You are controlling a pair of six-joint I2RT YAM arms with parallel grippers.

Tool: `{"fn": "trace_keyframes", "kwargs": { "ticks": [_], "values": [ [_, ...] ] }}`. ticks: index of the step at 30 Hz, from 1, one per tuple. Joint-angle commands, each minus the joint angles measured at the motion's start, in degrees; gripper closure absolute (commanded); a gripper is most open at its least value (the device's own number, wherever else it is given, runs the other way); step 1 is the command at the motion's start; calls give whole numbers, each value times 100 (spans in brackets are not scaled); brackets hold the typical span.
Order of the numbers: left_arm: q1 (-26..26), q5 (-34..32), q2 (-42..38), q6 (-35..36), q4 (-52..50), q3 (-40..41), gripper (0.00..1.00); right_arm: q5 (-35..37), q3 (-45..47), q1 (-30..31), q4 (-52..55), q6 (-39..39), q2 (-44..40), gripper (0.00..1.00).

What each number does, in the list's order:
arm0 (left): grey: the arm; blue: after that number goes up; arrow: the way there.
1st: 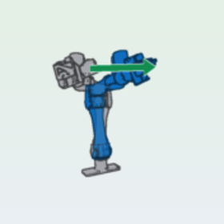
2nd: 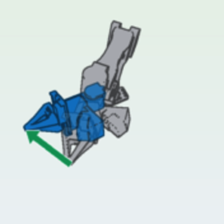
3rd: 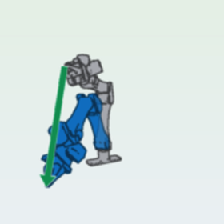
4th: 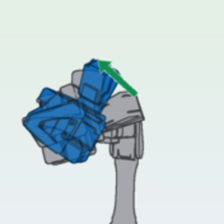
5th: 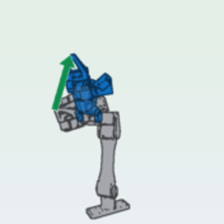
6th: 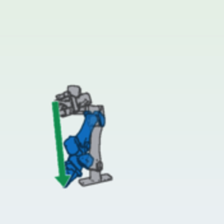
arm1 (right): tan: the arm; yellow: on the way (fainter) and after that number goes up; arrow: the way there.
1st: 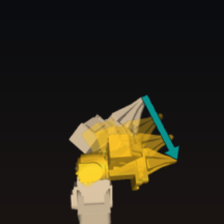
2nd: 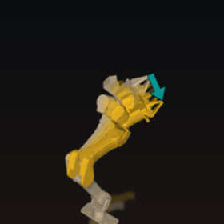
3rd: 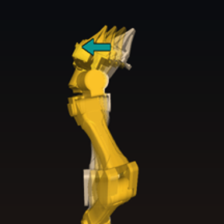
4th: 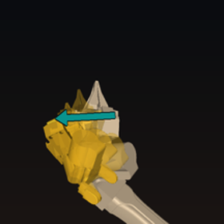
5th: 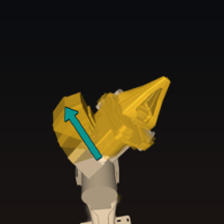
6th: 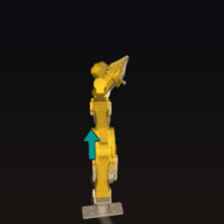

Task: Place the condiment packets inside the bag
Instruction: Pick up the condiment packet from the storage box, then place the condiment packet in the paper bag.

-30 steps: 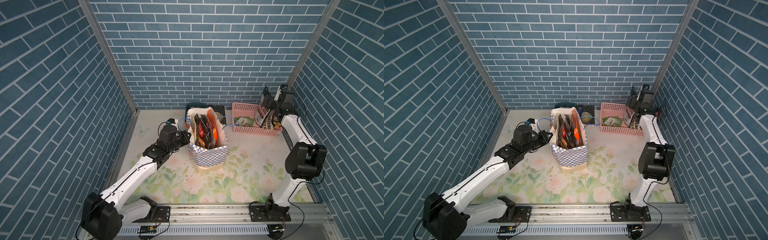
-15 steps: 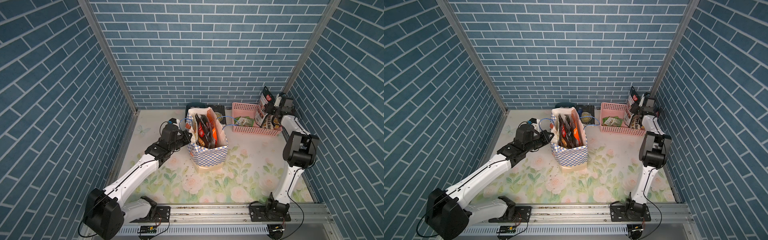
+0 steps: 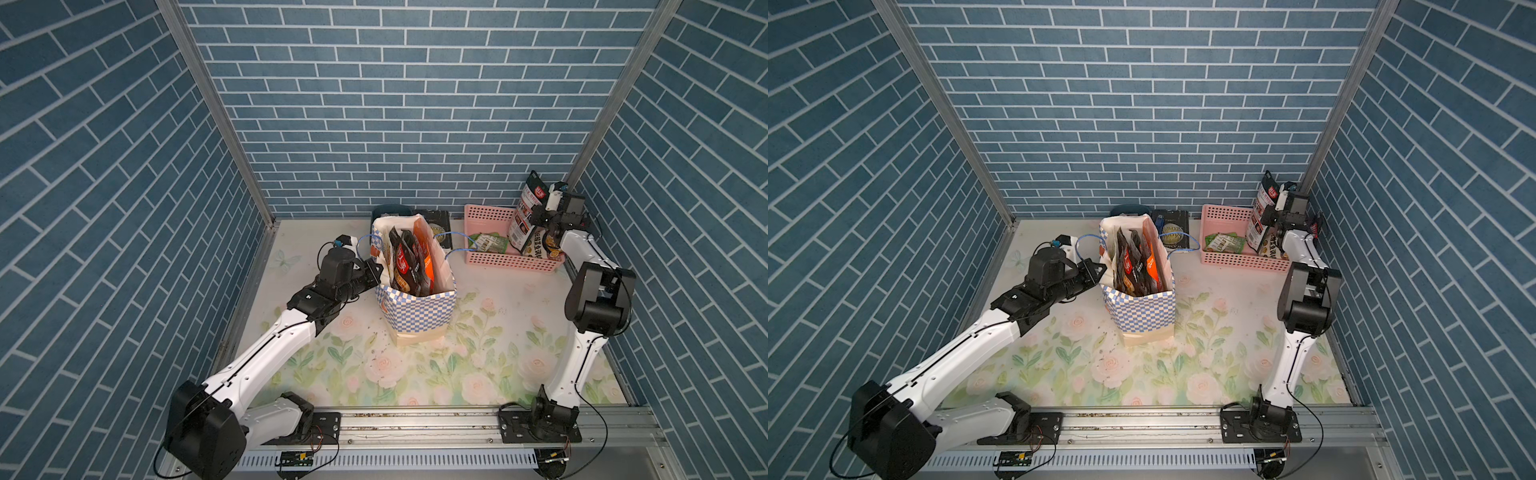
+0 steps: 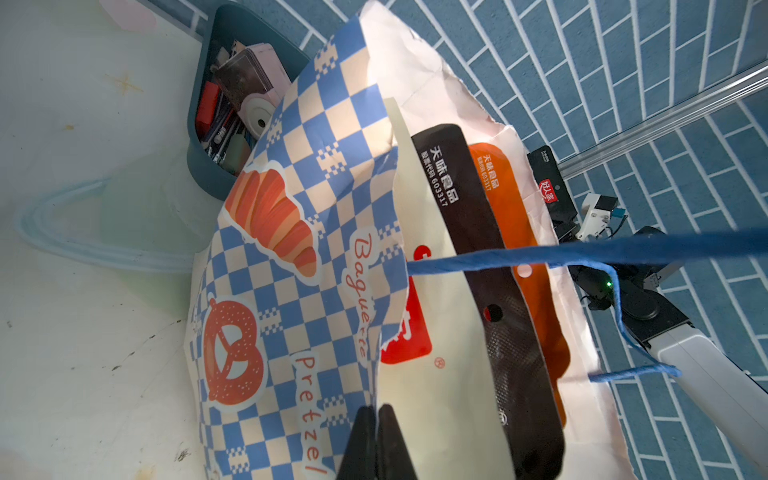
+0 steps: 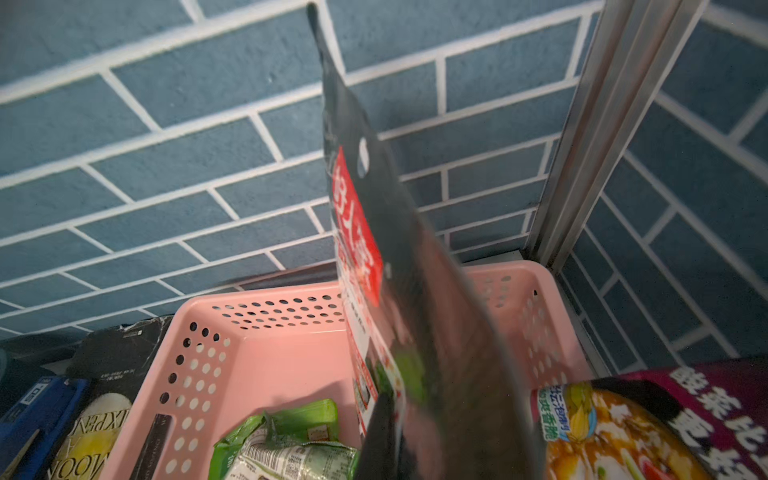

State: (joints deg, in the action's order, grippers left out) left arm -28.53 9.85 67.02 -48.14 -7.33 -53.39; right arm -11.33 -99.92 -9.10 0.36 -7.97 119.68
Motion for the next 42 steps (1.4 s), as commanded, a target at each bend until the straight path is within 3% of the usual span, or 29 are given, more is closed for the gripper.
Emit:
{"fn": "trace_keyframes", "kwargs": {
  "ticks": [1,7,12,19,25,31,42],
  "values": [
    [-38,-300,-189,25,-66,135,100,136,68,96,-491,376,-1106,100],
    [-36,-595,-488,-71,-30,352,100,153,130,588,-227,676,-2293,100],
    [-30,-629,-626,-36,-39,394,100,115,17,1445,185,985,-3167,100],
    [-31,-571,-665,-20,54,475,100,-887,-492,2555,358,510,-3743,100],
    [-31,-528,-662,-29,131,523,100,-1754,-427,3398,-362,-315,-3891,100],
    [-28,-517,-657,-25,146,514,100,-2390,-406,4228,-965,-665,-3637,100],
    [-22,-477,-652,-29,133,406,100,-3352,-269,4739,-1722,-1094,-2876,100]
  ]
}}
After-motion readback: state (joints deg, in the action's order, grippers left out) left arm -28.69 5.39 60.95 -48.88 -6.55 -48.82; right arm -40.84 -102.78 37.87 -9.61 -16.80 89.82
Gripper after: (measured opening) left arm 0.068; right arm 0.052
